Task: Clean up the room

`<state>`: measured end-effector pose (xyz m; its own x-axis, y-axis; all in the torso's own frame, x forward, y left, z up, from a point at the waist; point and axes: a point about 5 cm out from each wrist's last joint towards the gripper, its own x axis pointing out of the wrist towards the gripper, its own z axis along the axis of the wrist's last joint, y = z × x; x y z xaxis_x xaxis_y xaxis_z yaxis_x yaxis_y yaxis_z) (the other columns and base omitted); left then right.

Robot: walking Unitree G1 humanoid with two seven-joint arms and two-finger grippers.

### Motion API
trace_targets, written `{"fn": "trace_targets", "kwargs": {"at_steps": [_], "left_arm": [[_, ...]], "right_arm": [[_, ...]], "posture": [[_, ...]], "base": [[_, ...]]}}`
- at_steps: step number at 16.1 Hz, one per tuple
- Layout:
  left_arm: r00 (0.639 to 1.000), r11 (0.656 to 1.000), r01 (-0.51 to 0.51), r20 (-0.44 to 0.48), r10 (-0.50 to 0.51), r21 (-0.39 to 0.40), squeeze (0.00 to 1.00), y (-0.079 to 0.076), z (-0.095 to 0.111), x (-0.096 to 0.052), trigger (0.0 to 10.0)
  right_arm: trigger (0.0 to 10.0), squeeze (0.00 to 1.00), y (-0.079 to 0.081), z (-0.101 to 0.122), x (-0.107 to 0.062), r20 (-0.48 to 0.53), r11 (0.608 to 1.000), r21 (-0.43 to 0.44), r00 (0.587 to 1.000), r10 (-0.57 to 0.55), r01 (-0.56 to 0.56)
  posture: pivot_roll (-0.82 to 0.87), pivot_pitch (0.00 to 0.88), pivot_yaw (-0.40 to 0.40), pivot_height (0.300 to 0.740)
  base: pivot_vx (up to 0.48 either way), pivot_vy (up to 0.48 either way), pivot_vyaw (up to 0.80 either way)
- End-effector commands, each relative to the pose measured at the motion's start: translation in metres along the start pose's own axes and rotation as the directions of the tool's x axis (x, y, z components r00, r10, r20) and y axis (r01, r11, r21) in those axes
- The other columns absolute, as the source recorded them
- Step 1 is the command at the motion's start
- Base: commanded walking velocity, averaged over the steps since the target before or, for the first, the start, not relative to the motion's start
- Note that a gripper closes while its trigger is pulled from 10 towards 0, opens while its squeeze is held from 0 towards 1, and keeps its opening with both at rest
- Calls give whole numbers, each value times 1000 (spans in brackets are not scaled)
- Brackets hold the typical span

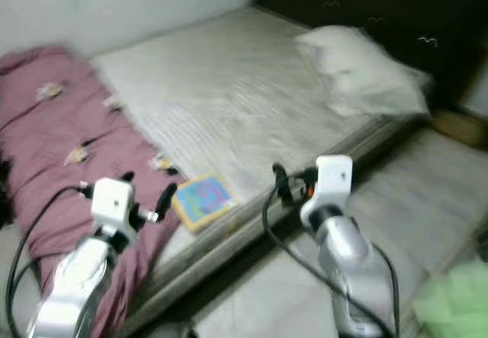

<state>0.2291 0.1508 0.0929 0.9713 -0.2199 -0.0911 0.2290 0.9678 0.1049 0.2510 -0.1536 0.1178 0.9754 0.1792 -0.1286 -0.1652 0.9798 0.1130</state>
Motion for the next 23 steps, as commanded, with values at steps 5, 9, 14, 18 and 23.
{"fn": "trace_targets", "kwargs": {"at_steps": [5,9,14,18,23], "left_arm": [[998,999,-52,30,51,13,0,5,6,4,10000],[998,999,-52,37,52,9,0,6,6,5,10000],[999,1000,1,33,0,-21,0,-1,6,4,10000],[999,1000,-2,32,3,-22,0,-1,6,4,10000],[998,998,39,47,-37,-46,0,-4,7,3,10000]], "right_arm": [[10000,0,0,2,-1,33,997,-47,998,-53,54],[10000,0,-2,0,0,38,996,-59,997,-72,74],[10000,0,-4,0,1,49,995,-64,996,-79,82],[10000,0,-4,0,1,52,995,-61,996,-70,74],[10000,0,-9,3,2,71,995,-24,993,-93,95]], "posture": [[-22,0,0,740],[-22,0,2,740],[-21,0,4,740],[-19,0,3,740],[-18,0,3,740]], "base": [[0,0,800],[0,0,800],[0,0,800],[0,0,800],[0,0,320]]}}
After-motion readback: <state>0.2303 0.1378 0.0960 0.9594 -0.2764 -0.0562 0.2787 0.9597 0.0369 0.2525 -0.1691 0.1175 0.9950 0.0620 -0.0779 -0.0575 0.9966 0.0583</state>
